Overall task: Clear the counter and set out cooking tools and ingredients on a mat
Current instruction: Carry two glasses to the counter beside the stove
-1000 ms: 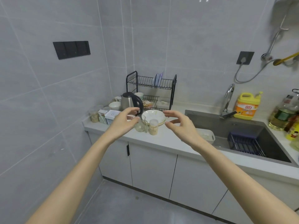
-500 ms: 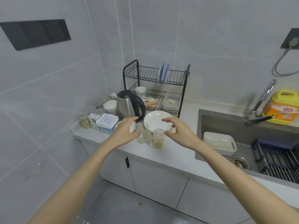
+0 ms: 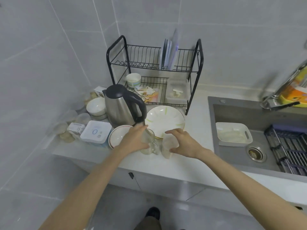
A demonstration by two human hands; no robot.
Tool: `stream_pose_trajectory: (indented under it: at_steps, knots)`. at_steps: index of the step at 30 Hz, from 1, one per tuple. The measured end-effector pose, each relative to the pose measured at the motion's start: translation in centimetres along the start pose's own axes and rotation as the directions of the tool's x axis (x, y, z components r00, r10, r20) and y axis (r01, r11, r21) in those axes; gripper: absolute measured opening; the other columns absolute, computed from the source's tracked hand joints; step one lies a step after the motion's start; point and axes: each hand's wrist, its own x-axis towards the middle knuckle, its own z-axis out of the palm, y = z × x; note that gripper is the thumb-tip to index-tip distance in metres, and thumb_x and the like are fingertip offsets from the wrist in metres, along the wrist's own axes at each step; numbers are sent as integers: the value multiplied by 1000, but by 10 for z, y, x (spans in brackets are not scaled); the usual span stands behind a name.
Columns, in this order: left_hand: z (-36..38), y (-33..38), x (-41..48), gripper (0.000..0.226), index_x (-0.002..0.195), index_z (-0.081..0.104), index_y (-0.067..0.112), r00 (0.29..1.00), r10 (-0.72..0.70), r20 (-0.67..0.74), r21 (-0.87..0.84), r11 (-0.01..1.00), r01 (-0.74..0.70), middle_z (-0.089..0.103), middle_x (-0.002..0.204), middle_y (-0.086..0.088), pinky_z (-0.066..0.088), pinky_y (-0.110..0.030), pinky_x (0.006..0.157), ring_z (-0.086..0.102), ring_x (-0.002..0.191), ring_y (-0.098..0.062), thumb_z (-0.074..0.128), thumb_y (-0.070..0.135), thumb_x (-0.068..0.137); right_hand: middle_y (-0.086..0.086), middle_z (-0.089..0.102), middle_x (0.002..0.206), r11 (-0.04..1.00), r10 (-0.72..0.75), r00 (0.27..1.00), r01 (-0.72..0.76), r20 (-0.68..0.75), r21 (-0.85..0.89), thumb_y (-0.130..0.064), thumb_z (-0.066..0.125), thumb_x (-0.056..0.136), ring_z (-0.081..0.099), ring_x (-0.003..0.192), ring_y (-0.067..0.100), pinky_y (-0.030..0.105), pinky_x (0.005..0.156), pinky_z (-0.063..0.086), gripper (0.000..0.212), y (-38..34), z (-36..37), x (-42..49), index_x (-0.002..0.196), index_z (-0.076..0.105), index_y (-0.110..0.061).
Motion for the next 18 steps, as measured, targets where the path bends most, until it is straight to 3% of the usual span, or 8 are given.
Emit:
stream_pose_trajectory:
  at_steps: [6,14,18]
  knots:
    - [15,-23,29,87,145,30,27,990,89,113,-43,995,-85,39,141,1,41,-34,99,38,129,-18,75,27,70,-3,39,140,994,98,995,-99,37,52,-26,75,73,44,125,21,39,96,45,76,13,22,18,139,37,-34]
    - [20,-37,40,86,136,44,29,989,139,52,-158,979,-129,52,129,6,34,-16,85,50,115,-12,82,29,59,-7,52,127,973,163,980,-141,-111,184,-25,79,68,54,110,18,30,92,46,70,13,35,14,130,49,-34]
    - [23,-30,38,88,134,44,31,990,143,22,-190,972,-136,56,125,7,42,-22,88,53,113,-14,83,32,56,-7,54,122,964,214,964,-182,-159,192,-31,80,68,55,106,17,30,90,46,71,15,38,5,131,48,-37]
